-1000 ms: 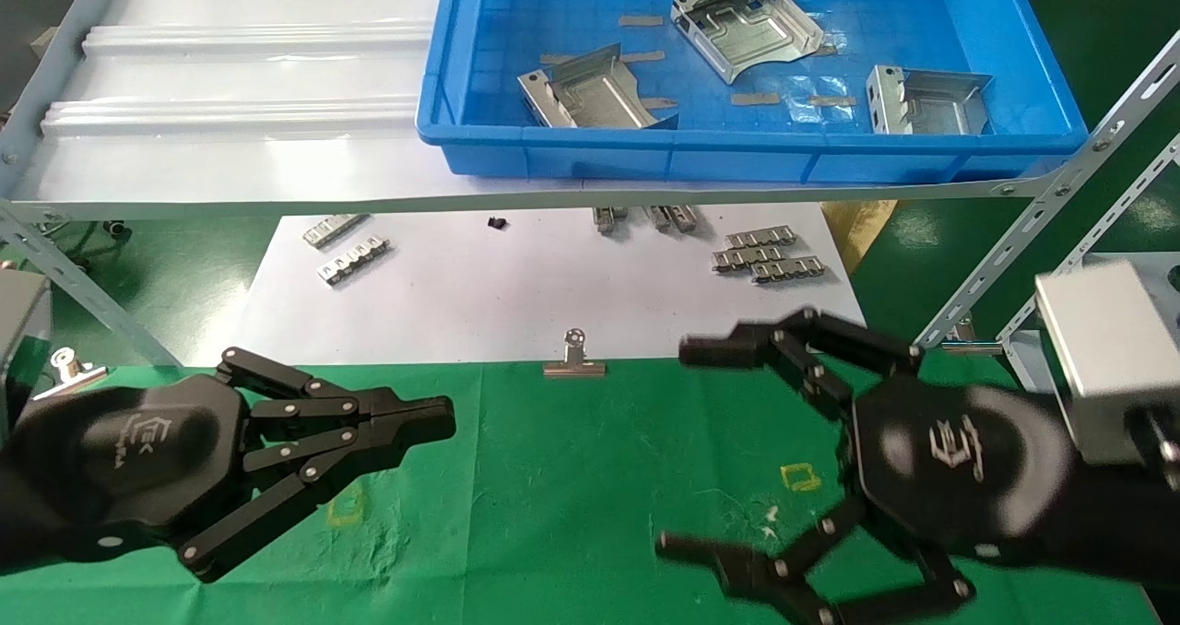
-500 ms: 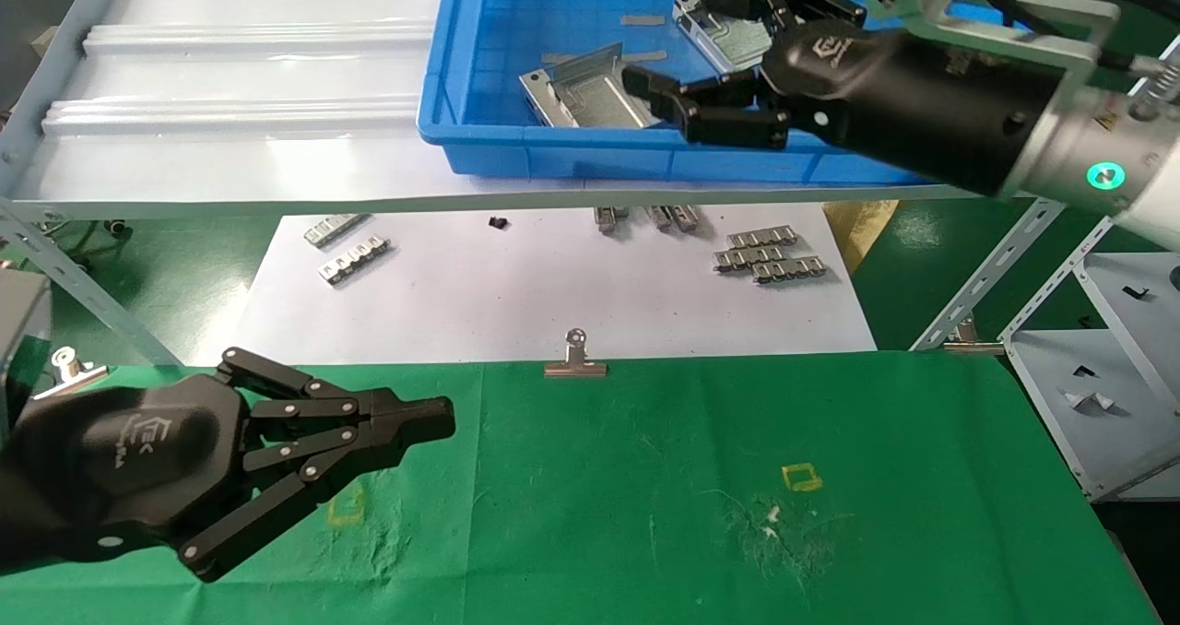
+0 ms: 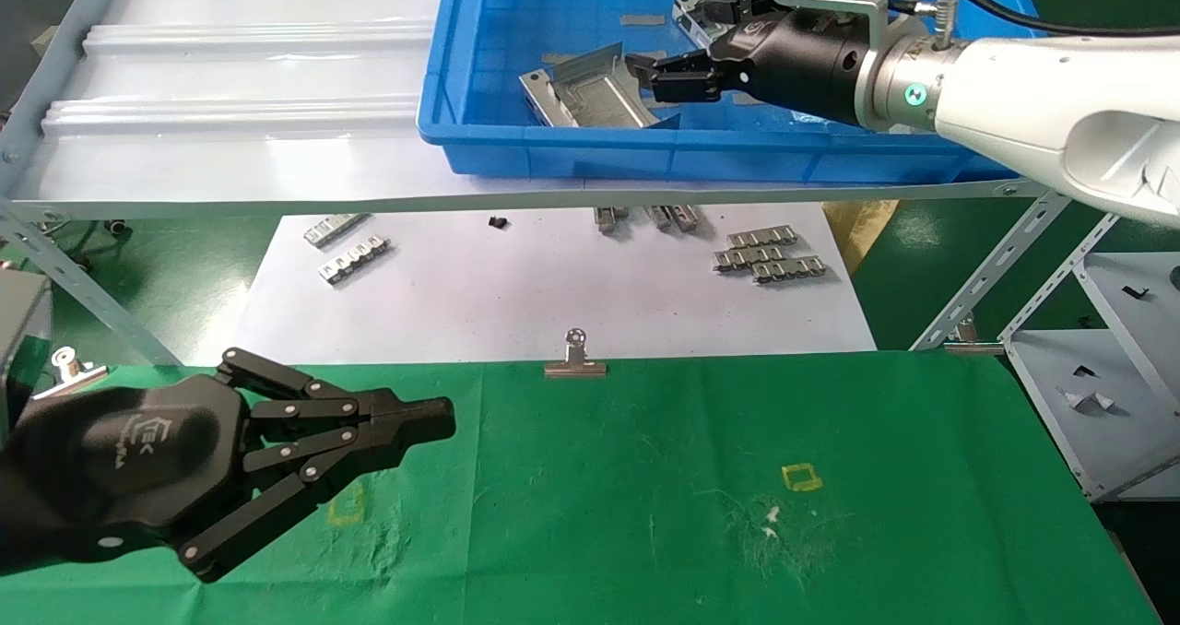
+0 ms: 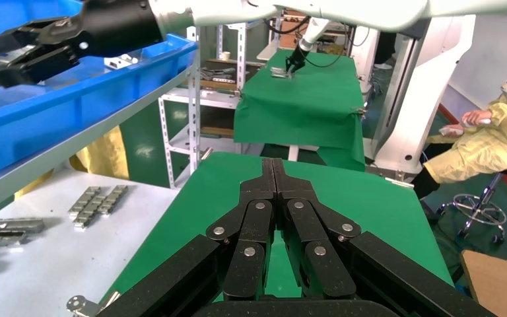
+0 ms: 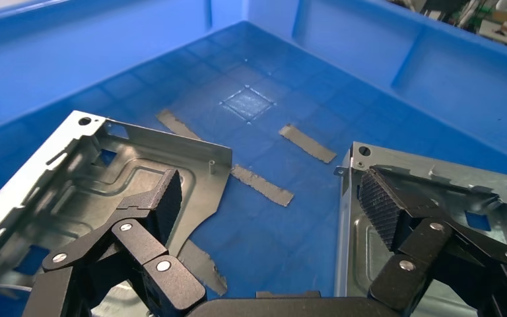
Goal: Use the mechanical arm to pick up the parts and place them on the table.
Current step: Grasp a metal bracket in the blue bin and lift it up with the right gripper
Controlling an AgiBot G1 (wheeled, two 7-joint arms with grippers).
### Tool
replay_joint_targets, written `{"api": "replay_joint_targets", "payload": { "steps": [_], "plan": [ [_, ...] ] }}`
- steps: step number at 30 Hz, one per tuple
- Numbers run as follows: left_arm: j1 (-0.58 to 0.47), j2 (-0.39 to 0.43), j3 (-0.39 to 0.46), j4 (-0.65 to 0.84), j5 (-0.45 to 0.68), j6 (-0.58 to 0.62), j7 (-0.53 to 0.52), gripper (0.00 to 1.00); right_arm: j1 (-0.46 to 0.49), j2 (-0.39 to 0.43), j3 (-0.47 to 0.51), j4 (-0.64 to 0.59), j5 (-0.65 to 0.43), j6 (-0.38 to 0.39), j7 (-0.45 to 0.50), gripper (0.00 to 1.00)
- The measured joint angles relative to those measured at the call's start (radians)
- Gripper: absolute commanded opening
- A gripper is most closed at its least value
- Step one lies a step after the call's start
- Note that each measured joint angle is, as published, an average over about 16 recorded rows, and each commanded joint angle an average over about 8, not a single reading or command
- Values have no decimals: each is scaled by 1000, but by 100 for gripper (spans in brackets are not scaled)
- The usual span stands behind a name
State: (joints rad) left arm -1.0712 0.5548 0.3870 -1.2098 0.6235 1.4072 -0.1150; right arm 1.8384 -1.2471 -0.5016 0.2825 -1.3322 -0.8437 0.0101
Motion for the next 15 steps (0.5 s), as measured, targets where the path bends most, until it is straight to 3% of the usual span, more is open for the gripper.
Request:
{"api": "replay_joint_targets", "payload": {
  "steps": [7,15],
  "plan": [
    [0,0,0,0,0,0,0,0,74,-68,-26,-154,-39,58,5,0],
    [0,0,0,0,0,0,0,0,101,-97,-39,-226,-56,116,38,0]
  ]
}}
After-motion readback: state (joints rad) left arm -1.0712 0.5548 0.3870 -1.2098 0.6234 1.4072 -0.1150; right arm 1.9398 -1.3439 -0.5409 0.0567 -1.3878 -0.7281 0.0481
